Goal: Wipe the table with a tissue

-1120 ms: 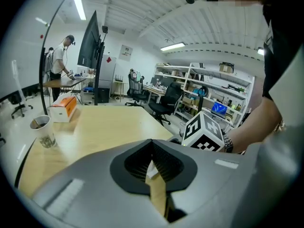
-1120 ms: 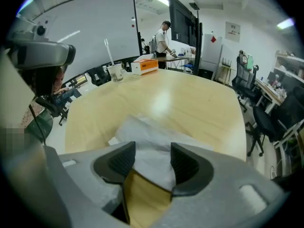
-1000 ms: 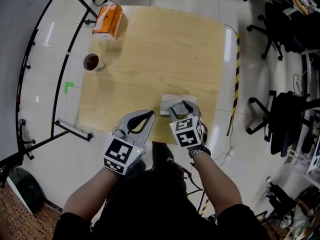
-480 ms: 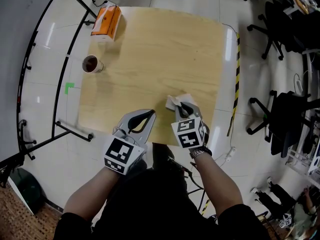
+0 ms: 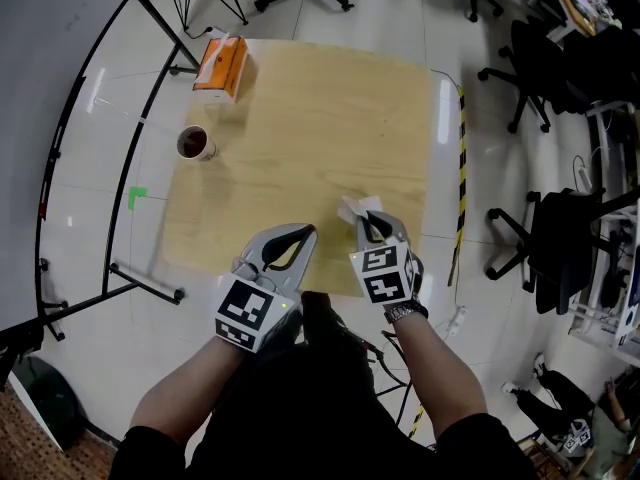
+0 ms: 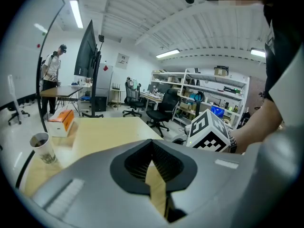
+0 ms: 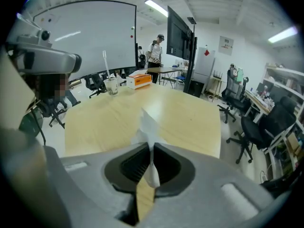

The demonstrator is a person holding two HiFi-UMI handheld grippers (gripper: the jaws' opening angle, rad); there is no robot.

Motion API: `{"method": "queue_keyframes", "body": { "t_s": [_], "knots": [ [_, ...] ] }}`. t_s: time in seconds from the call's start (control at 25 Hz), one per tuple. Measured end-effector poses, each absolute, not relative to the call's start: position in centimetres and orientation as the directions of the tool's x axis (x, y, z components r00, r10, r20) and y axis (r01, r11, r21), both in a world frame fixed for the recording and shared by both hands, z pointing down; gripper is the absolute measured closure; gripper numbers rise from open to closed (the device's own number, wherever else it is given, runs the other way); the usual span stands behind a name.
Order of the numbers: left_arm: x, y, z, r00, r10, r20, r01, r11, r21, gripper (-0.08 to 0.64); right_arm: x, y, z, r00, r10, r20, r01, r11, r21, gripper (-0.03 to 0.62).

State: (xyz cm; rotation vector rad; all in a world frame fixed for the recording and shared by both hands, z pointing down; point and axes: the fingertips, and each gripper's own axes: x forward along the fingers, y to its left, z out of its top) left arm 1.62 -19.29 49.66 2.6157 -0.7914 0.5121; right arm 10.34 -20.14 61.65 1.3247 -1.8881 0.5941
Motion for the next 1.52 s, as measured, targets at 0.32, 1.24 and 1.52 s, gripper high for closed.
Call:
{"method": "queue_keyframes", "body": {
  "t_s": [0.32,1.24,1.52],
  "knots": [
    [0.0,-17.6,46.7,0.820,-0.428,0.379,-0.534,-0.810,0.242,0.545,10.8,-19.2,57.9,-0.110,-0.653,0.749,-0.951,0.288,0.112,0.581],
    [-0.2,-15.8,44.7,0.821,-0.460,0.338,-0.539,-0.820,0.194,0.545,13.9,-20.5,51.6,-0.155,-0.715,0.682,-0.837,0.462,0.294,0.584],
    [5.1,-18.7,45.6,0.751,-0.540,0.380,-0.643,-0.728,0.237,0.545,16.4,-23.1,54.0,-0.304,-0.644,0.702,-0.714,0.642,0.280,0.584]
  ]
}}
